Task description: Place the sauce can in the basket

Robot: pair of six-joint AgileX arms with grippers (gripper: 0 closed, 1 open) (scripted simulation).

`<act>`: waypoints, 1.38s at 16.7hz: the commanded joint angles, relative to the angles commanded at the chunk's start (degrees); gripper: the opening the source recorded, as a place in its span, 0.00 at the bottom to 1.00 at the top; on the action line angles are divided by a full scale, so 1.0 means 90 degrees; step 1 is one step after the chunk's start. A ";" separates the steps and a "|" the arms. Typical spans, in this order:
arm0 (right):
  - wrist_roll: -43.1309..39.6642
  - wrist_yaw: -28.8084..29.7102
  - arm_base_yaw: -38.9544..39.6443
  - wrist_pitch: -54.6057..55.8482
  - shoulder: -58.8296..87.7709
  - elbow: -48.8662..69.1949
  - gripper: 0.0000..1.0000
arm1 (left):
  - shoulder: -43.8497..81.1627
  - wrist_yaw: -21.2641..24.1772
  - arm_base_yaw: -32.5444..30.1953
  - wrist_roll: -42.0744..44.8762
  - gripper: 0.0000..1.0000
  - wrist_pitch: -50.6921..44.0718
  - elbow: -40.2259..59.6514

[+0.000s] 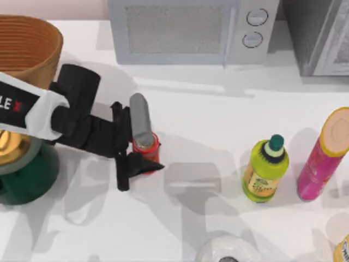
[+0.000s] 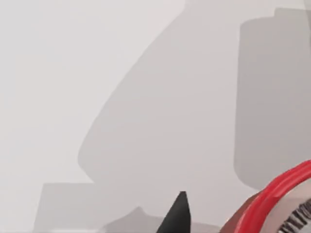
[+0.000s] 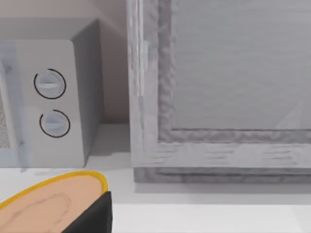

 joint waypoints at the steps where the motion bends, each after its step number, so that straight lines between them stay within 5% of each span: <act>1: 0.0000 0.0000 0.0000 0.0000 0.0000 0.0000 1.00 | 0.0000 0.0000 0.0000 0.0000 0.00 0.0000 0.0000; 4: 0.0000 0.0000 0.0000 0.0000 0.0000 0.0000 1.00 | -0.0039 -0.0078 0.0024 -0.0049 0.00 -0.0029 0.0092; 8: 0.0000 0.0000 0.0000 0.0000 0.0000 0.0000 1.00 | -0.0329 -0.0860 0.0242 -0.0639 0.00 -0.0396 0.1014; 17: 0.0000 0.0000 0.0000 0.0000 0.0000 0.0000 1.00 | -0.1606 -0.3521 0.2217 -0.4410 0.00 -0.2625 0.3657; 23: 0.0000 0.0000 0.0000 0.0000 0.0000 0.0000 1.00 | -0.2028 -0.4120 0.2973 -0.5371 0.00 -0.3368 0.3951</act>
